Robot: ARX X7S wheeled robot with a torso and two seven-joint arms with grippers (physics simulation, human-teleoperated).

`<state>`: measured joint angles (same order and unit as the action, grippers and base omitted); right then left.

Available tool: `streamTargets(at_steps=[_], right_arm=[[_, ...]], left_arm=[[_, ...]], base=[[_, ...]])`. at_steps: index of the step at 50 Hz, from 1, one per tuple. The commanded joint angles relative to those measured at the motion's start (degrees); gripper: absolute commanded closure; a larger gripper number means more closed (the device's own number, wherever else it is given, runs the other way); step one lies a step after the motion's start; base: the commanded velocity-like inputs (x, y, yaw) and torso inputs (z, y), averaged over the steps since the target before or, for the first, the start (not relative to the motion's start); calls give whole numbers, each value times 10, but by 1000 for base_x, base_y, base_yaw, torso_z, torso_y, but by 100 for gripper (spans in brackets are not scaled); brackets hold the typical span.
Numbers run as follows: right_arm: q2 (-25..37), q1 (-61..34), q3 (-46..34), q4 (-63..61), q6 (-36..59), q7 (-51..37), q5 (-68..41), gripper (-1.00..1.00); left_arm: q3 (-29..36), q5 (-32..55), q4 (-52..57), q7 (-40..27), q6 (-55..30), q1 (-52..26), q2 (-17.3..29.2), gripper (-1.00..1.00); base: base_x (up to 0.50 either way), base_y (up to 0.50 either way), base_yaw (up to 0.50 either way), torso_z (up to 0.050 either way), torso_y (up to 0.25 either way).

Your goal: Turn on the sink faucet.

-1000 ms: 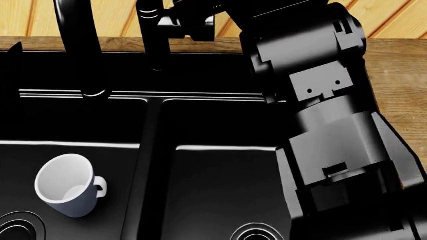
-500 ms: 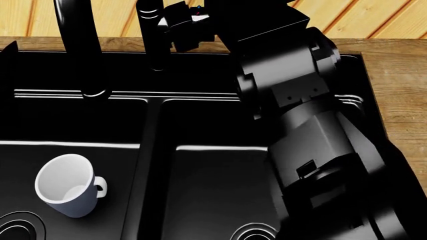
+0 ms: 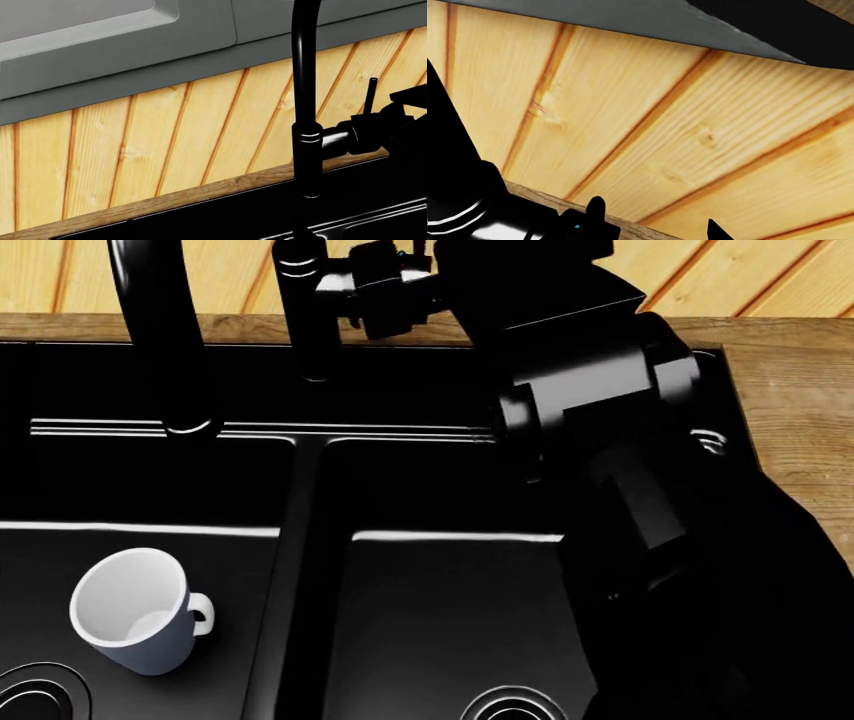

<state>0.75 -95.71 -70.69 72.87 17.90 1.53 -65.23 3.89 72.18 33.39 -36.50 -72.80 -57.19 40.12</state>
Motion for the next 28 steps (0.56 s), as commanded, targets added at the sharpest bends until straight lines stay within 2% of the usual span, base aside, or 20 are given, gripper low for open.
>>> streamTargets(at_steps=[1,6,15,24,28], right_arm=[[38,1,21,20,-35,-16,-7,-100],[61,-8,47,15,-41,-23,-14,-100],[210,37,90,-209,-16,-144,-66,-100],[262,52,110,-293,-11,-183,-87,-100],[287,44,107,-370,-5,-211,-82,-100]], left_arm=[[-6,18,10,-15,-2,19,5,-100],[-15,9,18,-6,14,49,16,-100],[-14,2,19,-3,24,63,18,-100],[1,-5,10,-1,23,54,13,-100],[6,-13,8,7,28,58,14,-100]], base=[[0,0,0,0,0],[0,0,0,0,0],[0,0,0,0,0],[0,0,0,0,0],[0,0,0,0,0]])
